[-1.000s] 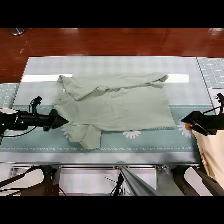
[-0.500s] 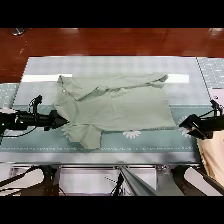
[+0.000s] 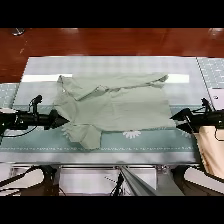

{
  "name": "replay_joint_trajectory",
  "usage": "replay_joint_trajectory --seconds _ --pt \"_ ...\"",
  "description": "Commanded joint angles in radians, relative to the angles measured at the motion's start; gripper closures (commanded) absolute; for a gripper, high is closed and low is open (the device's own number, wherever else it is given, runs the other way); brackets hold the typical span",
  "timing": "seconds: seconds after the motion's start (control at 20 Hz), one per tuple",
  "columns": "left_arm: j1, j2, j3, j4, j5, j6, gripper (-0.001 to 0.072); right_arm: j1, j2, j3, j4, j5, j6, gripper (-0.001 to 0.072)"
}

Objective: Fold the shirts.

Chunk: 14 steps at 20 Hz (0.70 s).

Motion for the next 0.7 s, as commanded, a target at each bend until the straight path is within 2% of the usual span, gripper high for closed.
replay_joint_trajectory --seconds 0.0,0.1,0.15,0.2,0.25,0.3,0.4,0.45,0.55,0.65 --pt "-0.008 -0.001 0.000 0.000 0.005 -0.001 0.0686 0.056 -0.013 0.000 0.039 -0.073 -0.006 0.0080" --pt "-0.029 0.000 0.000 0.000 0.008 -0.001 0.0686 0.137 -0.013 0.005 0.039 -0.145 0.029 0.0081" --pt "-0.042 0.000 0.000 0.000 0.008 -0.002 0.0686 0.169 -0.013 0.013 0.039 -0.161 0.037 0.0121" --pt "-0.054 0.000 0.000 0.000 0.008 -0.004 0.0686 0.200 -0.013 0.027 0.038 -0.161 0.031 0.0289" --pt "-0.066 0.000 0.000 0.000 0.017 -0.005 0.0686 0.226 -0.013 0.041 0.039 -0.137 -0.013 0.0649" --pt "-0.069 0.000 0.002 0.000 0.021 -0.008 0.0686 0.251 -0.013 0.056 0.038 -0.103 -0.055 0.0691" --pt "-0.066 0.003 0.043 -0.003 0.010 -0.062 0.0686 0.285 -0.011 0.119 0.027 -0.020 -0.045 0.0692" --pt "-0.066 0.014 0.094 -0.033 -0.024 -0.061 0.0687 0.293 -0.001 0.179 0.031 0.029 -0.039 0.0693" --pt "-0.066 0.064 0.245 -0.168 -0.079 -0.068 0.0687 0.296 0.058 0.366 0.029 0.082 0.005 0.0693" --pt "-0.067 0.136 0.455 -0.308 -0.060 -0.125 0.0687 0.296 0.127 0.617 0.027 0.063 0.049 0.0693"
